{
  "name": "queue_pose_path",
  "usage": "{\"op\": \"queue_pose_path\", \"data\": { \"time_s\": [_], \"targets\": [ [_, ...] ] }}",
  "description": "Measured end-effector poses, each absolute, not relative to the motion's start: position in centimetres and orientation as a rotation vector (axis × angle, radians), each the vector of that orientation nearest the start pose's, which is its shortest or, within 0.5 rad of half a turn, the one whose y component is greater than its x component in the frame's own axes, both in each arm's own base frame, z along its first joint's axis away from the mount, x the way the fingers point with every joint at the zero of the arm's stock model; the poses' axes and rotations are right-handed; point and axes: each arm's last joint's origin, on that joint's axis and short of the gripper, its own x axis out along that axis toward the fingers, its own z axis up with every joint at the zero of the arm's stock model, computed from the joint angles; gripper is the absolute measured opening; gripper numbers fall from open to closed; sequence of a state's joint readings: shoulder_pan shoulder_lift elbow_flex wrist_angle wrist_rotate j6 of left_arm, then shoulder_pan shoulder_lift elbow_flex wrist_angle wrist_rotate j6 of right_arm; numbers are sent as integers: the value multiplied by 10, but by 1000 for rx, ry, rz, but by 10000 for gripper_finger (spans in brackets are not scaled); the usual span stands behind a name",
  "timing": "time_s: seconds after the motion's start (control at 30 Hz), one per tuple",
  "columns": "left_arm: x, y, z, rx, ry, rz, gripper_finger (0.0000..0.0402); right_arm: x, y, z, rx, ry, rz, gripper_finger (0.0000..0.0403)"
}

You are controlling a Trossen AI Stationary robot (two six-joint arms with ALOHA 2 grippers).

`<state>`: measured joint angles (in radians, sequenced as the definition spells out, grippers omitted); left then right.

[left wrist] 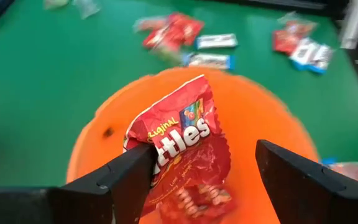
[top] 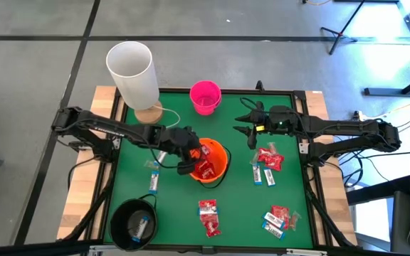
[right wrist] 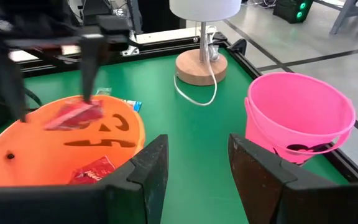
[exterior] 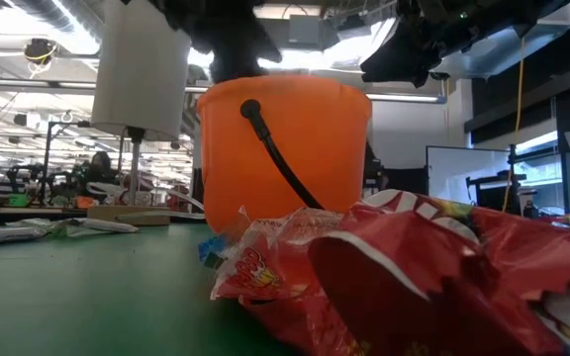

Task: Sort candy
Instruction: Put the red candy into the orange bucket, then put the green gummy into the pink bucket

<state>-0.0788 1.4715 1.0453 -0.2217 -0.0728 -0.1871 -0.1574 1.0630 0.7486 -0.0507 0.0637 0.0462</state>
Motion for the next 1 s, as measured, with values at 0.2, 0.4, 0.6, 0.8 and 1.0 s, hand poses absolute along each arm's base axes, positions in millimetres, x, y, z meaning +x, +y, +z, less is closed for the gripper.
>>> {"op": "queue_pose_path", "data": {
  "time_s": [0.2, 0.4, 0.6, 0.8, 1.0],
  "targets": [
    [318, -32, 272, -63, 690, 74, 271, 230, -39, 281, 59, 360, -233, 165],
    [318, -34, 268, -61, 741, 101, 271, 230, -41, 281, 46, 359, -302, 165],
    [317, -34, 270, -53, 731, 119, 270, 227, -44, 277, 18, 407, -417, 165],
    [307, -33, 296, 2, 607, 96, 248, 216, -60, 278, 42, 541, -579, 165],
    [288, -30, 328, 78, 468, 67, 220, 196, -91, 280, 153, 687, -749, 165]
  ]
}}
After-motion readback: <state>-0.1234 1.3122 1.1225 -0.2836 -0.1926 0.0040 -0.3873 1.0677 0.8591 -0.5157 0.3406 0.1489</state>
